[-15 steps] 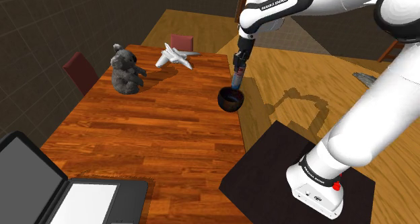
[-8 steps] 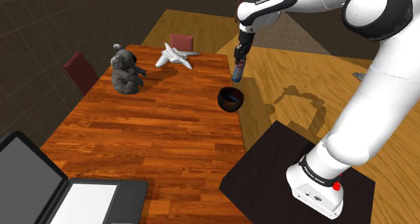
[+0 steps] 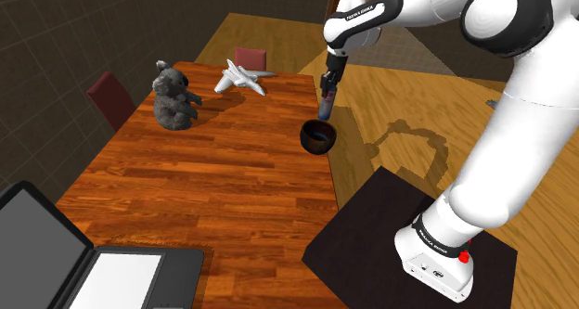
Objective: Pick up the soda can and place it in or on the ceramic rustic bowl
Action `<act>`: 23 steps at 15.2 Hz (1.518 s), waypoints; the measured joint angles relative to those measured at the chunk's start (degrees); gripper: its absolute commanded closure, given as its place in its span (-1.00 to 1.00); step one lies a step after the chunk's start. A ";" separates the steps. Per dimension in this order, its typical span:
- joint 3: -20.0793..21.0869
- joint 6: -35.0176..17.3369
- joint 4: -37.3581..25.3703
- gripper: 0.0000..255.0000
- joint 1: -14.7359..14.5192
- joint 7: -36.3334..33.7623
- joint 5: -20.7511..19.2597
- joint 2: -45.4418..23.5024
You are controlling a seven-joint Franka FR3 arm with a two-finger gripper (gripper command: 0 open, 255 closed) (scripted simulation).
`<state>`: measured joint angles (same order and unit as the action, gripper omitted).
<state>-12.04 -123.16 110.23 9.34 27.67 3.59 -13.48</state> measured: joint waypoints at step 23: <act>0.59 -9.27 3.82 -1.00 0.47 1.23 1.74 -5.54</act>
<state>-11.44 -132.44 114.05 9.81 28.90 5.33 -19.01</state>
